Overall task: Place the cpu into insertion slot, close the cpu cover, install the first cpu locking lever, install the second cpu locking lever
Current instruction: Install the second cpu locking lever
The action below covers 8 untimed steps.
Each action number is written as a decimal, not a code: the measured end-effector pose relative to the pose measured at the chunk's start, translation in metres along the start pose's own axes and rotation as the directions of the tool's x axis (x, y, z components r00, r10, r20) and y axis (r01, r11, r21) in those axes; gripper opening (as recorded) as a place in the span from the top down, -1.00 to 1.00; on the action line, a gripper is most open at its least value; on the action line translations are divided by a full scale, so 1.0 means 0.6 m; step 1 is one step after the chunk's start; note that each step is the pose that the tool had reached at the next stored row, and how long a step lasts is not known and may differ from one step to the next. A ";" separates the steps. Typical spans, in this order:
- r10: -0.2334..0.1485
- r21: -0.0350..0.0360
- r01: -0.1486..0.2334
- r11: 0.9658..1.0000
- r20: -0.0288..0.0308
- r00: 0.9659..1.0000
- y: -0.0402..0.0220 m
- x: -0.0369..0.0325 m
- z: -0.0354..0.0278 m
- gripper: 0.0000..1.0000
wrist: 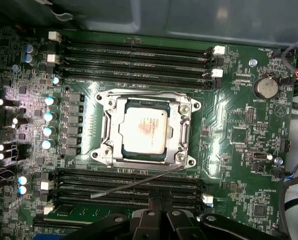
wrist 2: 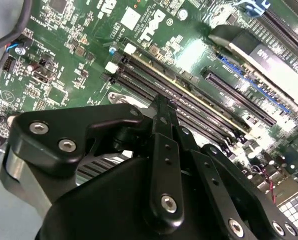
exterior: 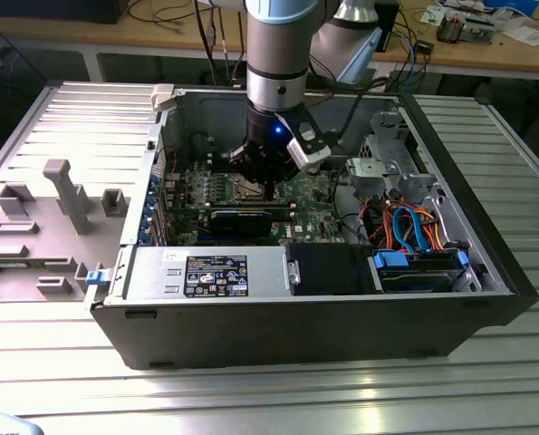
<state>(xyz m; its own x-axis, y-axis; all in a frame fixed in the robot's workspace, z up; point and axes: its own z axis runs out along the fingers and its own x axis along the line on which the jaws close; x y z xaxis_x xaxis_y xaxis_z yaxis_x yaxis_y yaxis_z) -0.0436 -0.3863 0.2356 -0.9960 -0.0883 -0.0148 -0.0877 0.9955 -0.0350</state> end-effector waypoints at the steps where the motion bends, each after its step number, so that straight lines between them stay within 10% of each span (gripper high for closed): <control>1: 0.000 0.000 0.000 1.000 0.000 1.000 0.000 0.000 0.000 0.79; 8: 0.000 -0.018 0.000 1.000 0.002 1.000 -0.001 0.000 0.000 0.79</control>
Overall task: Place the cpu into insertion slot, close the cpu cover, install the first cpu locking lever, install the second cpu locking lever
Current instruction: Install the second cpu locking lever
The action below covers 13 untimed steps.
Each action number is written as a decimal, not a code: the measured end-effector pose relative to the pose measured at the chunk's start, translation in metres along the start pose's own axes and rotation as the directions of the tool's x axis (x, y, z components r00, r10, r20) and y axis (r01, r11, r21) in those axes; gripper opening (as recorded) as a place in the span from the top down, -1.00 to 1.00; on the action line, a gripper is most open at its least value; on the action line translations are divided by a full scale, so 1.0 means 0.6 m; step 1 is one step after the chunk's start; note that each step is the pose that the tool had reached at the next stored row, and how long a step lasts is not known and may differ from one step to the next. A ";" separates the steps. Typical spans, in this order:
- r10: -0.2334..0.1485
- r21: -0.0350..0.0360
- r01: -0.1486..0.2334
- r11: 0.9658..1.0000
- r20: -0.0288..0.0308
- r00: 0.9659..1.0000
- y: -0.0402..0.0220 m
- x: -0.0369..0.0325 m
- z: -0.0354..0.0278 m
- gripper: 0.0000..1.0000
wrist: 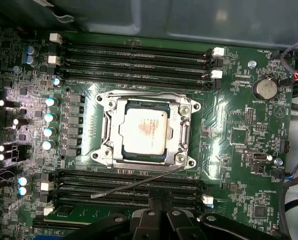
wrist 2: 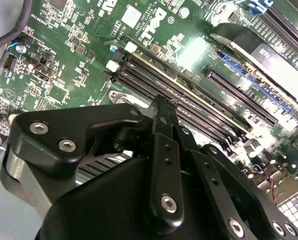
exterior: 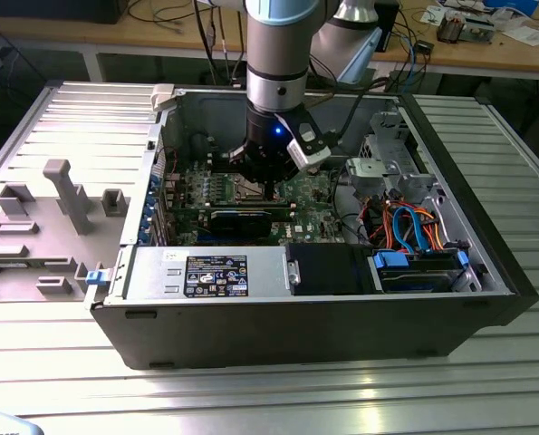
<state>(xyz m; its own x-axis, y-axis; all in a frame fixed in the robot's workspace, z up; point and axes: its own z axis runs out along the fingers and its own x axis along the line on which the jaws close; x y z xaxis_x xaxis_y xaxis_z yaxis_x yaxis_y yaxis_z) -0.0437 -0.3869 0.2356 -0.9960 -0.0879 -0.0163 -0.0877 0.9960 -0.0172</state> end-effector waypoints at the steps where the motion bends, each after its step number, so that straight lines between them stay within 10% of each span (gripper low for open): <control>1: 0.000 -0.005 0.000 1.000 0.000 1.000 0.000 0.000 0.000 0.79; 9: 0.001 -0.044 -0.001 0.999 0.004 1.000 -0.005 0.001 0.000 0.79; 13: 0.002 -0.080 -0.001 0.997 0.007 1.000 -0.008 0.001 0.000 0.79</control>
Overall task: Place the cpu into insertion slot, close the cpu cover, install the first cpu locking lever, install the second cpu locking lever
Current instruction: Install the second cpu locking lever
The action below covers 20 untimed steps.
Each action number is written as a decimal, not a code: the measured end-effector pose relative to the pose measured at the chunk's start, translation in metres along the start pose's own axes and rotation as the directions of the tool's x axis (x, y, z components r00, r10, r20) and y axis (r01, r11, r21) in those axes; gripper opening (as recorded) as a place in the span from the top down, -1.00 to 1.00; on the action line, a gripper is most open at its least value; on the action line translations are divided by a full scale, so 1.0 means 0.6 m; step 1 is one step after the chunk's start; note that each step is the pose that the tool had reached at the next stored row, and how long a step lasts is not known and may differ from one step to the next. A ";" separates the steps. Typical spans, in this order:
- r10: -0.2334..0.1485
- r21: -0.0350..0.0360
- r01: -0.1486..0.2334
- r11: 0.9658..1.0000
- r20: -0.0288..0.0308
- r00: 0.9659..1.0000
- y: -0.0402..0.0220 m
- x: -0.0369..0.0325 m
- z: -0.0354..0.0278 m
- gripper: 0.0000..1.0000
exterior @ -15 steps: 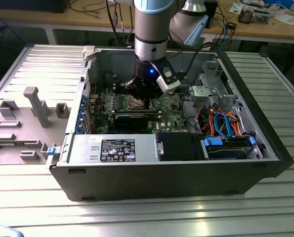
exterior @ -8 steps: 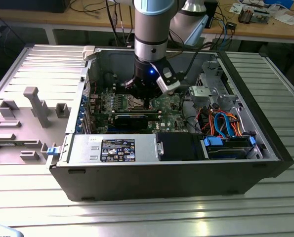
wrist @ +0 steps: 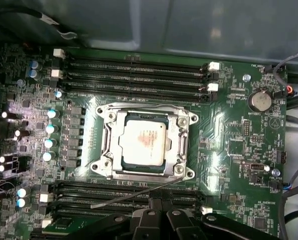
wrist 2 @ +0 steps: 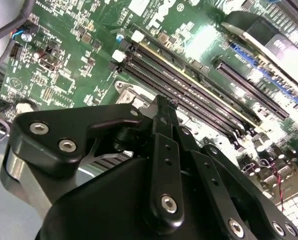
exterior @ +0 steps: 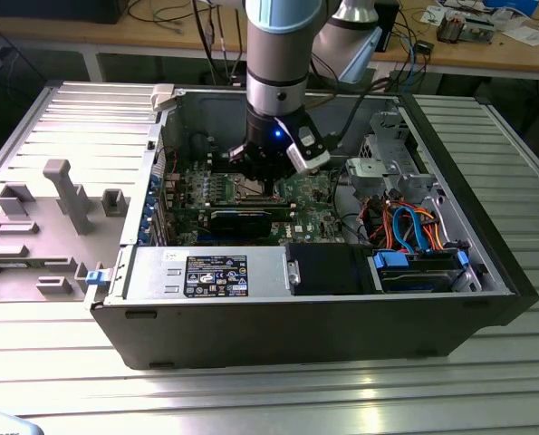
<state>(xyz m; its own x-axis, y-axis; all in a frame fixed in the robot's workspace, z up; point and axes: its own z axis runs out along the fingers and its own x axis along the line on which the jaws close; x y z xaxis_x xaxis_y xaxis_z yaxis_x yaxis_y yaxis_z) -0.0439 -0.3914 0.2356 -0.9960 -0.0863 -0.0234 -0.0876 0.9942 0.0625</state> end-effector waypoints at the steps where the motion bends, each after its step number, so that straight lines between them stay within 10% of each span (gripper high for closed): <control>1: 0.000 -0.011 0.000 1.000 0.001 1.000 -0.001 0.000 0.000 0.79; 12: 0.004 -0.158 -0.002 0.987 0.014 1.000 -0.009 0.001 -0.001 0.79; 18: 0.006 -0.209 -0.002 0.978 0.018 1.000 -0.010 0.001 -0.001 0.79; 20: 0.007 -0.238 -0.002 0.971 0.020 1.000 -0.011 0.001 -0.001 0.79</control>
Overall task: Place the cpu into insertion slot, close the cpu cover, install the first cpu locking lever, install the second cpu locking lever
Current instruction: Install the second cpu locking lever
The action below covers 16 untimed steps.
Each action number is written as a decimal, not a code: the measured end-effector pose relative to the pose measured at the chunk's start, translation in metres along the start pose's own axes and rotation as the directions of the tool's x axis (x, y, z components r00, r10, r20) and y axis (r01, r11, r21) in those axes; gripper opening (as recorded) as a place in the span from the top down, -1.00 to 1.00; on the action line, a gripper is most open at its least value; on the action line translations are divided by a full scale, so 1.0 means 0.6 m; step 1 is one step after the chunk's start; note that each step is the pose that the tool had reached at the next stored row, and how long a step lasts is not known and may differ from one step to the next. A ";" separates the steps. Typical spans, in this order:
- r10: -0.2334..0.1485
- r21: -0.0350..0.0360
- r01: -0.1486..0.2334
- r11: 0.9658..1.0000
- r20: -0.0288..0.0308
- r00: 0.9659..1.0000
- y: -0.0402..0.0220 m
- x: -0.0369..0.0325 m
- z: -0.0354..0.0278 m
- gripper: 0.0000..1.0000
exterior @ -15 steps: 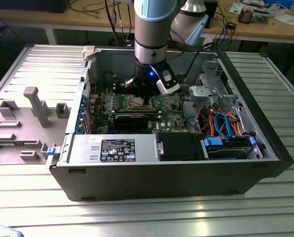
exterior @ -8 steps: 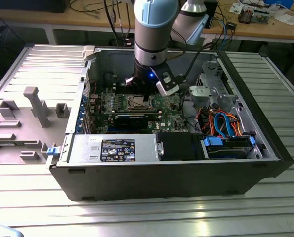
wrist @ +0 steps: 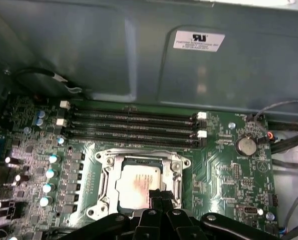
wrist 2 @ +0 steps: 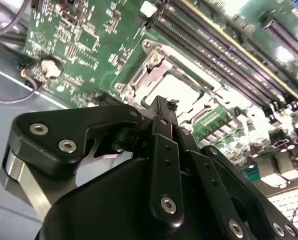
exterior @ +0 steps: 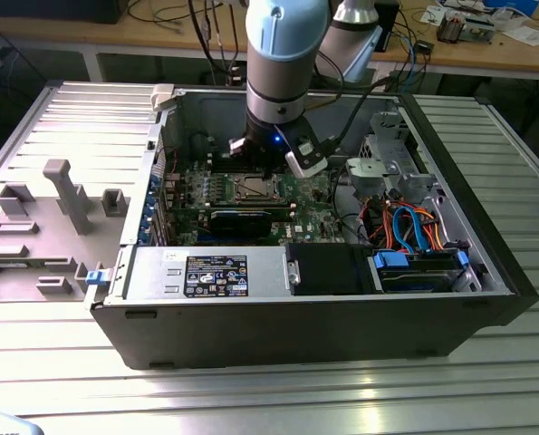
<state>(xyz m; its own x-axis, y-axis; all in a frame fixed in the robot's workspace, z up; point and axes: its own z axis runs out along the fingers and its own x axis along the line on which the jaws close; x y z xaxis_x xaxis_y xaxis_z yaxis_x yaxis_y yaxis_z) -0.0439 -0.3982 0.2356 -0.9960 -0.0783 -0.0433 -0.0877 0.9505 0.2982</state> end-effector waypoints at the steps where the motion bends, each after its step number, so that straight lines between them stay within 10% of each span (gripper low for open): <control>1: 0.000 -0.007 0.000 1.000 0.001 1.000 0.000 0.000 0.000 0.79; 5: 0.001 -0.057 -0.001 0.998 0.005 1.000 -0.001 0.000 0.000 0.79; 8: 0.002 -0.081 -0.001 0.997 0.007 1.000 -0.002 0.000 -0.001 0.79; 16: 0.003 -0.119 -0.002 0.993 0.010 1.000 -0.002 0.000 -0.001 0.79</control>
<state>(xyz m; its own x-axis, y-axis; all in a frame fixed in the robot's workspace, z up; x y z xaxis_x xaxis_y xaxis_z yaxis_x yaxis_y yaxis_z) -0.0439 -0.3996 0.2356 -0.9960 -0.0725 -0.0523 -0.0876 0.9079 0.4100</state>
